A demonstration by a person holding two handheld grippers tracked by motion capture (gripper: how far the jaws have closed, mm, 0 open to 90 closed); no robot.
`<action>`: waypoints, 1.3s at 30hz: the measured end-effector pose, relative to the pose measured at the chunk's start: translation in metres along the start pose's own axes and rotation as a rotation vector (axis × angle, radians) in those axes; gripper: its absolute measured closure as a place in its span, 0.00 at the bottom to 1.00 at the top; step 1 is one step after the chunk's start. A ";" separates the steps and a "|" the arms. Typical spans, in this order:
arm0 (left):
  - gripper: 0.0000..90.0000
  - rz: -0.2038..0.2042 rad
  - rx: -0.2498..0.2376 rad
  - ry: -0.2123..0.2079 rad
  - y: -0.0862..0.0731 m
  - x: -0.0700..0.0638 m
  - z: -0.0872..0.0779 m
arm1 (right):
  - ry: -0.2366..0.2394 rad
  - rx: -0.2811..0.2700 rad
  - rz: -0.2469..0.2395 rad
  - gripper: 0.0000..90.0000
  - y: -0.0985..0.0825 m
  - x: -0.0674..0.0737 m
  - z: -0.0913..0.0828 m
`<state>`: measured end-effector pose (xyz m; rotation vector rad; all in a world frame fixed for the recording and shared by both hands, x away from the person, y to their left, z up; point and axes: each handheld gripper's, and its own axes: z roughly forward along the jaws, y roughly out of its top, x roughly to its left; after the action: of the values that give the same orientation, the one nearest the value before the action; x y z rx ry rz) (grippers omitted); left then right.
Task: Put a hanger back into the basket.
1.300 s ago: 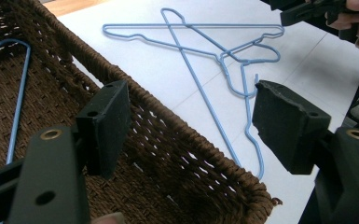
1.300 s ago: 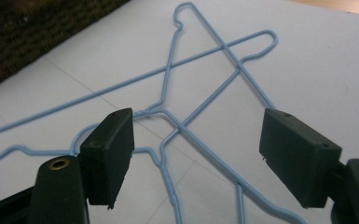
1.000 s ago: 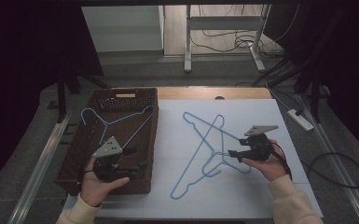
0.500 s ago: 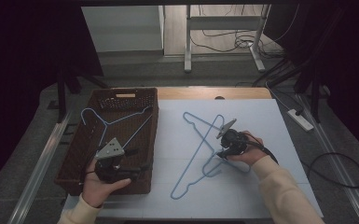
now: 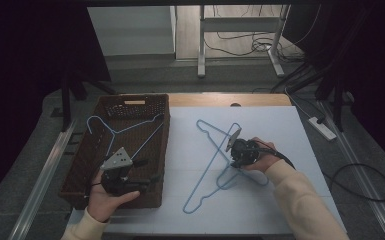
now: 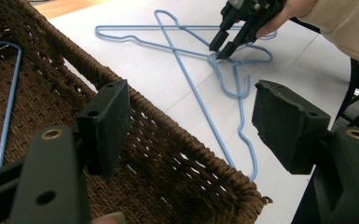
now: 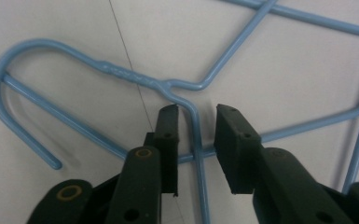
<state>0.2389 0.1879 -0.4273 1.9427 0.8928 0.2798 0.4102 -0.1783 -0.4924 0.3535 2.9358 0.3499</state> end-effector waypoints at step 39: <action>0.33 0.000 -0.011 0.004 0.001 -0.001 -0.001 | 0.016 -0.390 0.410 0.98 -0.025 -0.028 -0.074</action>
<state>0.2384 0.1875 -0.4258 1.9329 0.8924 0.2880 0.4183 -0.2244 -0.4243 0.8894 2.7016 0.9592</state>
